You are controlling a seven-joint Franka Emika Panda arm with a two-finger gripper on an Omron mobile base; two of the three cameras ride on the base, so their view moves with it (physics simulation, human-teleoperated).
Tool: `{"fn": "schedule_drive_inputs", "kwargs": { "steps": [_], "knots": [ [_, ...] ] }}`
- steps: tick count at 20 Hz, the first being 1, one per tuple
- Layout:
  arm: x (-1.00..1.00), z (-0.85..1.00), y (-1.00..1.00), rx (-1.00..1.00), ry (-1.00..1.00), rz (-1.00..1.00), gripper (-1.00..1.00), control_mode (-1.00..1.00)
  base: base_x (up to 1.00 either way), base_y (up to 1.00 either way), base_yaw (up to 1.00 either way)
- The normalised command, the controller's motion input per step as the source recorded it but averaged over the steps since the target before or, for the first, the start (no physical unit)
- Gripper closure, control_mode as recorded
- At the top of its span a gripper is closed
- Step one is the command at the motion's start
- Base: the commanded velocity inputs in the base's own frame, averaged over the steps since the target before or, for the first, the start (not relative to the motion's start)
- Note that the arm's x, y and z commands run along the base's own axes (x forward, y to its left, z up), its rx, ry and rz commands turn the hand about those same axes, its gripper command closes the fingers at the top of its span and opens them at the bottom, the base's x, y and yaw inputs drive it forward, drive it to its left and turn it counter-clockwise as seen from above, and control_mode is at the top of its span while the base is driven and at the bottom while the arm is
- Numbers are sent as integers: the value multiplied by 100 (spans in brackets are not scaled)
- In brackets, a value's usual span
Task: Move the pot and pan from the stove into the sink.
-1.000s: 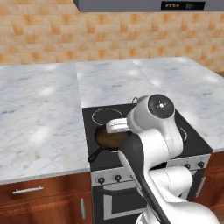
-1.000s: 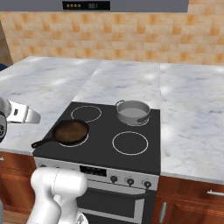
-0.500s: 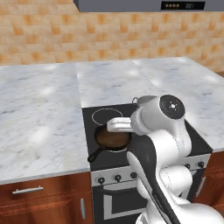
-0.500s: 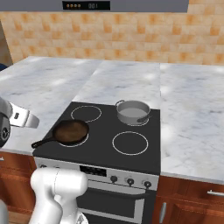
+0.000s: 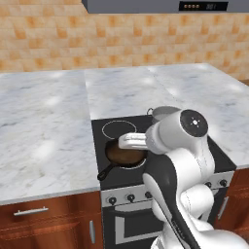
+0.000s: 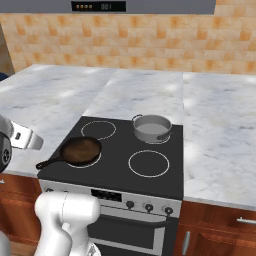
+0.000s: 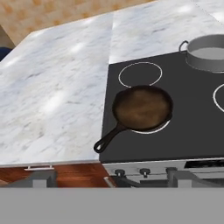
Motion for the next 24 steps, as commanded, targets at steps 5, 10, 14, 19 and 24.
{"fn": "schedule_drive_inputs", "kwargs": {
  "steps": [5, 10, 14, 19, 24],
  "knots": [
    [-1, -21, 19, 0, 1, 0, -100, -100, 0, 0, 0],
    [-9, -19, 16, 0, 0, -1, -100, -100, 0, 0, 0],
    [-2, -23, 9, 0, 1, -6, -100, -100, 0, 0, 0],
    [0, -30, 1, 0, 2, -12, -100, -100, 0, 0, 0],
    [3, -25, 0, 0, 0, -13, -100, -100, 0, 0, 0]
  ]
}}
